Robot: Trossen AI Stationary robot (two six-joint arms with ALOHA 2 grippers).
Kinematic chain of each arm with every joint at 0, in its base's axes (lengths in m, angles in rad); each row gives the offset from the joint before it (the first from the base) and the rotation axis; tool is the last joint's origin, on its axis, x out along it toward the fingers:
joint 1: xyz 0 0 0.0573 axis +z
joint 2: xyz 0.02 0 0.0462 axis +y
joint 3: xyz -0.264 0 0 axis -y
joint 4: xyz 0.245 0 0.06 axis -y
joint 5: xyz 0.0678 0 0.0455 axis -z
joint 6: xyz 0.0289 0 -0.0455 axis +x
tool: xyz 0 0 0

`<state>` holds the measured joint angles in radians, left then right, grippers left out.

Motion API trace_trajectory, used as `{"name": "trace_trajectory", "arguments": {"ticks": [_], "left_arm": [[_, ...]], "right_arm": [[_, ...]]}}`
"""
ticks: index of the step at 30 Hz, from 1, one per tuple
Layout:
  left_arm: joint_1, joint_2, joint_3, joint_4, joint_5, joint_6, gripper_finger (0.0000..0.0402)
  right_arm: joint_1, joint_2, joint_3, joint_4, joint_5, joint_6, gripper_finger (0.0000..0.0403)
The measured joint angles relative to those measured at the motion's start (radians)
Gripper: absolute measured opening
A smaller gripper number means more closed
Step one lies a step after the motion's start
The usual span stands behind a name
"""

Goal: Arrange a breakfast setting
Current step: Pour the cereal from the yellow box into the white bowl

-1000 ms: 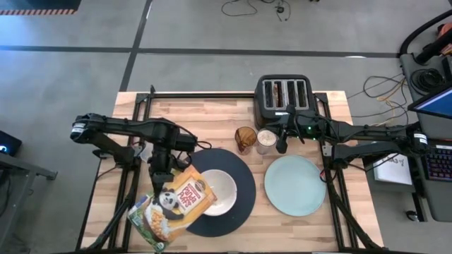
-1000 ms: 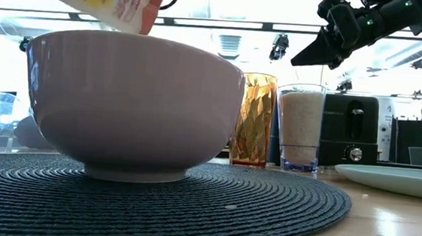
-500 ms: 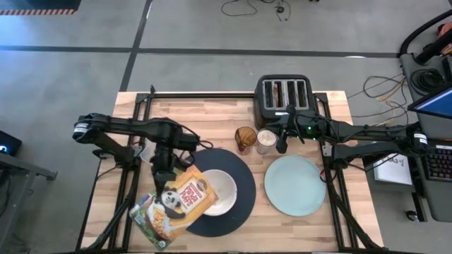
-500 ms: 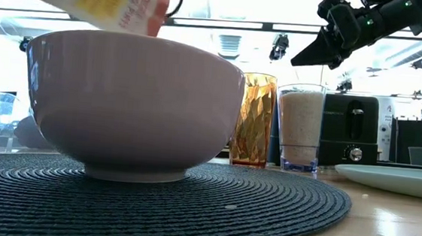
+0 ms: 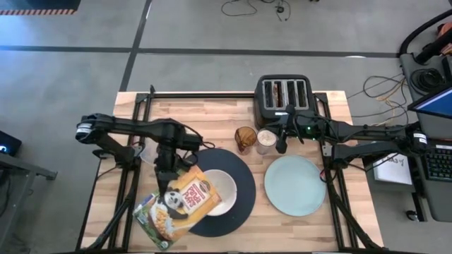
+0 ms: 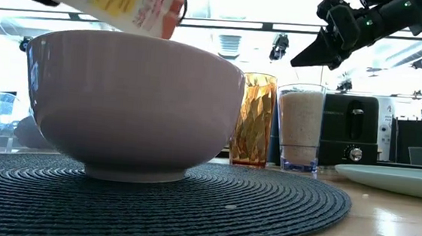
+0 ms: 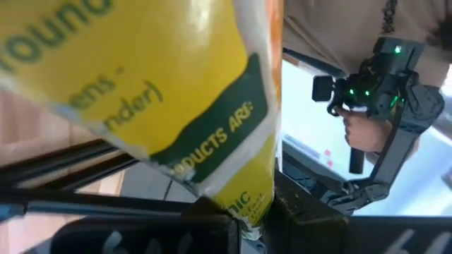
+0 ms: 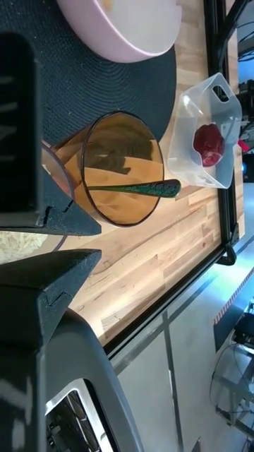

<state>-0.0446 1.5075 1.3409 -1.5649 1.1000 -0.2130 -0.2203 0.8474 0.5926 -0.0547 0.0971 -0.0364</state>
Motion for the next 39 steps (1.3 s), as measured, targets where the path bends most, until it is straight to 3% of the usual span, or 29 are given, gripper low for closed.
{"name": "trace_trajectory", "arguments": {"ticks": [25,39], "left_arm": [[0.007,-0.036,-0.027,-0.006,-0.058,-0.001,0.0001],[0.007,-0.040,-0.027,-0.006,-0.035,0.034,0.0001]], "right_arm": [[0.000,0.013,0.000,0.007,0.000,-0.001,0.0034],[0.000,0.013,0.000,0.007,0.000,-0.001,0.0034]]}}
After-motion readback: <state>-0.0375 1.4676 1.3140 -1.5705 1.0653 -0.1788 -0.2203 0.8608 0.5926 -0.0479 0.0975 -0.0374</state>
